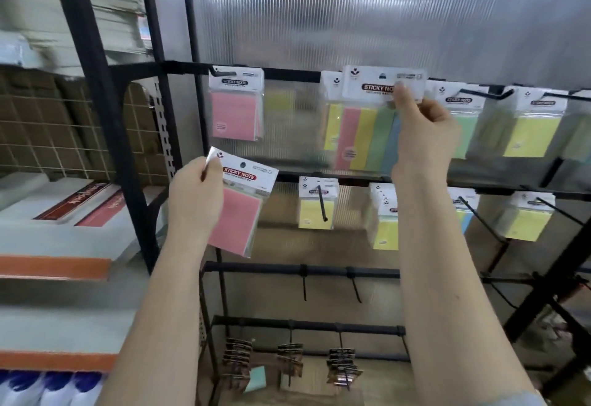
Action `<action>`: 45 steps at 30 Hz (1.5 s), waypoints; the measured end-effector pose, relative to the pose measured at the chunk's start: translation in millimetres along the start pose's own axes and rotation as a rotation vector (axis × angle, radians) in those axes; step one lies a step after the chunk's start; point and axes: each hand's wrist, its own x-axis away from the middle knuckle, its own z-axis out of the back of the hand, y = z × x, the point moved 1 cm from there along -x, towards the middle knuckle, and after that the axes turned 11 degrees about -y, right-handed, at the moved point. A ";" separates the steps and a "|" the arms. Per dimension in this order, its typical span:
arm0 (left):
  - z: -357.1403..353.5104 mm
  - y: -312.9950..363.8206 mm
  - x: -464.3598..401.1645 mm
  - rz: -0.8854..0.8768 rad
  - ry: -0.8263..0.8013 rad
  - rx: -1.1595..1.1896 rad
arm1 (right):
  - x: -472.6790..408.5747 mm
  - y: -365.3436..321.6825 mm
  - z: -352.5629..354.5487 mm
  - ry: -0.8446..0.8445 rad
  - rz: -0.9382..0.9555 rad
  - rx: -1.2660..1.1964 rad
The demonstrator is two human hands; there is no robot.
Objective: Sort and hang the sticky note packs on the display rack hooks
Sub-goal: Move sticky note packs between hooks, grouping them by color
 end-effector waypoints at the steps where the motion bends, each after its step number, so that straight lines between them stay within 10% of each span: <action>1: 1.0 -0.2 0.1 0.001 -0.009 -0.003 | -4.1 -0.3 -1.4 0.009 -0.002 0.007; 26: -30.7 30.1 -16.4 -0.057 0.180 0.082 | -68.3 54.6 -2.8 -0.040 0.012 0.230; 45: 24.4 17.4 -66.4 -0.343 0.164 0.084 | -27.4 96.0 -45.6 0.223 0.109 0.327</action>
